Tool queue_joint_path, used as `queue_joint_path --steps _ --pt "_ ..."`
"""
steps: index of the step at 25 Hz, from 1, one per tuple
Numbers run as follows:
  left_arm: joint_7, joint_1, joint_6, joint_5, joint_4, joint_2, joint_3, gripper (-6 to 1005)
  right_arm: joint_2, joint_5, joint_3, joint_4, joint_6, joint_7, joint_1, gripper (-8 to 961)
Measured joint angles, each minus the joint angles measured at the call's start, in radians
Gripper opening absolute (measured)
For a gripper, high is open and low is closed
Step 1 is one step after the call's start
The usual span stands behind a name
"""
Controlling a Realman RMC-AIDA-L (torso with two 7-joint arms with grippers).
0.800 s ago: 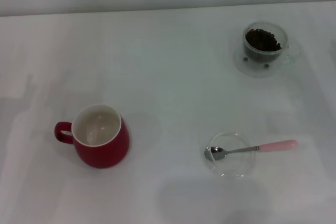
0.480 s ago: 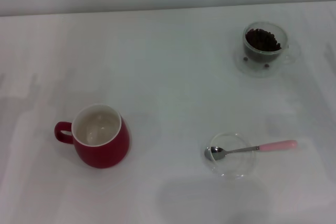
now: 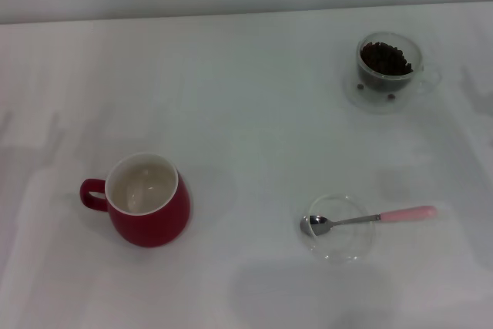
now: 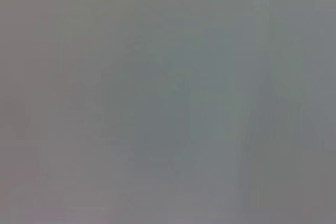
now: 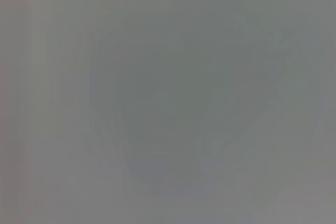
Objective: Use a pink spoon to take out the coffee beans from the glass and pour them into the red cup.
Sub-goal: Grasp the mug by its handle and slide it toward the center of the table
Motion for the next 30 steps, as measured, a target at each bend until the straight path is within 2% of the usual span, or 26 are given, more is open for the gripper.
queue_joint_path --steps 5,12,16,20,30 --pt "0.0 0.046 -0.084 0.04 0.005 0.001 0.009 800 0.001 -0.002 -0.016 0.0 0.01 0.008 -0.006 868" --pt "0.001 0.179 -0.168 0.07 -0.003 -0.002 0.009 801 0.0 -0.001 -0.017 -0.029 0.022 0.012 -0.001 868" --pt "0.001 0.232 -0.174 0.081 -0.022 -0.003 0.008 801 -0.001 0.006 -0.013 -0.051 0.009 0.013 0.004 868" --pt "0.001 0.252 -0.124 0.116 -0.043 -0.003 0.021 801 -0.001 0.009 -0.011 -0.072 -0.028 0.012 0.013 869" --pt "0.002 0.271 -0.024 0.136 -0.046 -0.004 0.12 800 -0.001 0.011 -0.008 -0.088 -0.053 0.01 0.022 869"
